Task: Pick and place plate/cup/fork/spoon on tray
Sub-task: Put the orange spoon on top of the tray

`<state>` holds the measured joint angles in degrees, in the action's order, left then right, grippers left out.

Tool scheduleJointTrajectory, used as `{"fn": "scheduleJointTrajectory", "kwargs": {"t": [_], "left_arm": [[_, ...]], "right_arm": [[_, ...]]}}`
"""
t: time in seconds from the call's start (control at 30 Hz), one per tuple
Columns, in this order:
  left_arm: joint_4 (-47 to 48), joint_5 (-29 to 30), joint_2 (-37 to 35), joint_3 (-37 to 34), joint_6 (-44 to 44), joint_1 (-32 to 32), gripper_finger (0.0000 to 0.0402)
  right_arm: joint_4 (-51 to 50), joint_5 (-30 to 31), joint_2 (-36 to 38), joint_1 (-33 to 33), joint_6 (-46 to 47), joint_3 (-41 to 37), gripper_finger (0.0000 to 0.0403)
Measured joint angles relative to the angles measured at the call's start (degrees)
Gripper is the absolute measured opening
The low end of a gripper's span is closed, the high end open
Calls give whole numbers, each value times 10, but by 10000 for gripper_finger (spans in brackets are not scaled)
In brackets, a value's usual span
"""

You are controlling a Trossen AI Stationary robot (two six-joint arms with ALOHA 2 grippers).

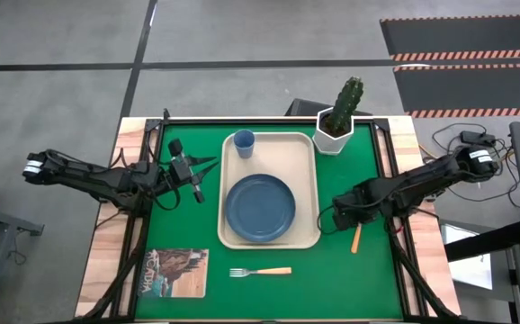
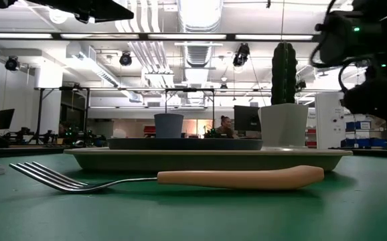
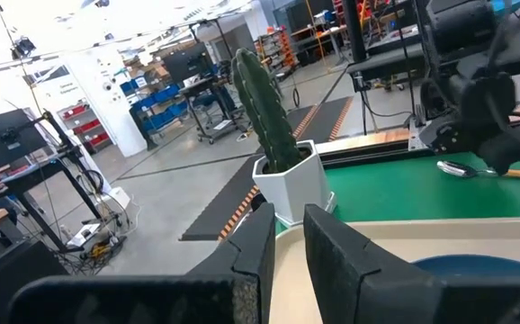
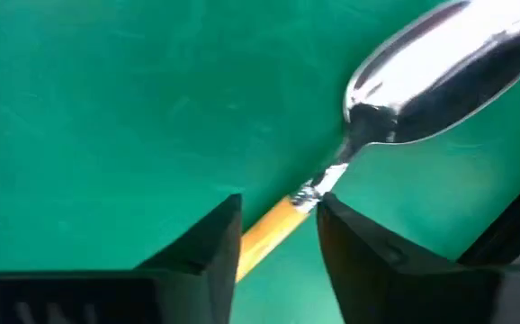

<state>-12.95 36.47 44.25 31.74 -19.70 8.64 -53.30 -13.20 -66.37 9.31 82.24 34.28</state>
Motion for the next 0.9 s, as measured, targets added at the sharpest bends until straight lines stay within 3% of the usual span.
{"fn": "scheduleJointTrajectory", "kwargs": {"t": [0.17, 0.33, 0.47, 0.73, 0.9], "left_arm": [[1, 0, 0, -2, 0, 0, 44], [1, 0, 0, -2, 0, 0, 44], [0, 0, 0, -2, 0, 0, 44], [-1, 0, 0, -2, 0, 0, 44], [-1, 0, 0, -2, 0, 0, 44]], "right_arm": [[11, 33, -5, 42, 55, -14, 174], [48, 41, -12, 71, 82, -31, 171], [69, 44, -17, 76, 79, -36, 137], [74, 55, -18, 76, 57, -35, 33], [65, 55, -13, 76, 39, -33, 29]]}}
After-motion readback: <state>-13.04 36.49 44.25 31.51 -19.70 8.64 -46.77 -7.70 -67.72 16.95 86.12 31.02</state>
